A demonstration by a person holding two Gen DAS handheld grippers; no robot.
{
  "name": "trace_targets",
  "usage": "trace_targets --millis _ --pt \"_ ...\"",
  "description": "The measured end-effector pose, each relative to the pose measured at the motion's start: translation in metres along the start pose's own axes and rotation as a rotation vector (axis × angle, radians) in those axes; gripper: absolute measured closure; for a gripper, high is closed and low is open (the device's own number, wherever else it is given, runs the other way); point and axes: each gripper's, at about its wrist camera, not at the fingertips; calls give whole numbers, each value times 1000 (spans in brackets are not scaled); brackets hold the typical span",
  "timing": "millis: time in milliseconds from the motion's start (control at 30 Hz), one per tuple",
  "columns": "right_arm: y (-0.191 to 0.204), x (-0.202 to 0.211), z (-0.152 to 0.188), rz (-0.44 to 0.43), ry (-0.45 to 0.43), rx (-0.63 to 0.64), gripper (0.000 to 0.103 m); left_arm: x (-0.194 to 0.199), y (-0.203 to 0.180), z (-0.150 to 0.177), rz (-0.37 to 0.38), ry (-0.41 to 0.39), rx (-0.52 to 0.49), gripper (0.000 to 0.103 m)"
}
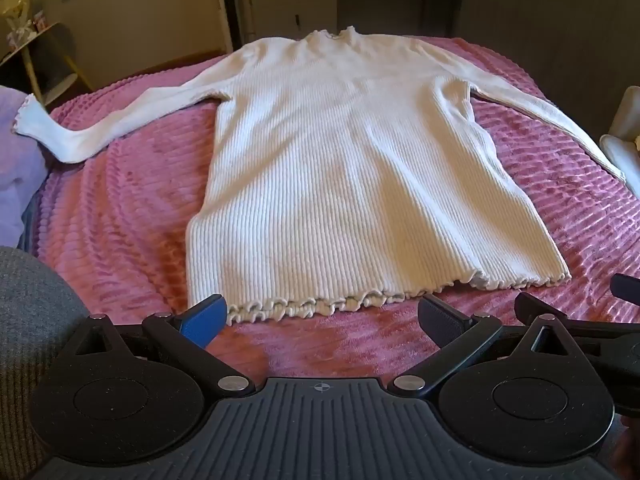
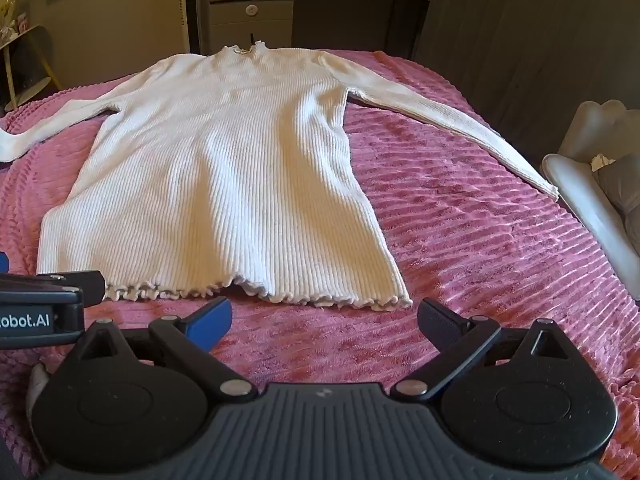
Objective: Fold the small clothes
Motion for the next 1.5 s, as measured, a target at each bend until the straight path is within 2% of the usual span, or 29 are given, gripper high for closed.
trace_targets --millis 1500 --pt "-10 -8 4 18 12 -28 4 -4 1 1 -9 2 -7 0"
Point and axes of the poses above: each gripper's, at about its wrist camera, not at the fingertips, and x roughly against the way its jaws point, y to its left, z to its underside, and after that the axes turned 1 degree about -x, right-handed
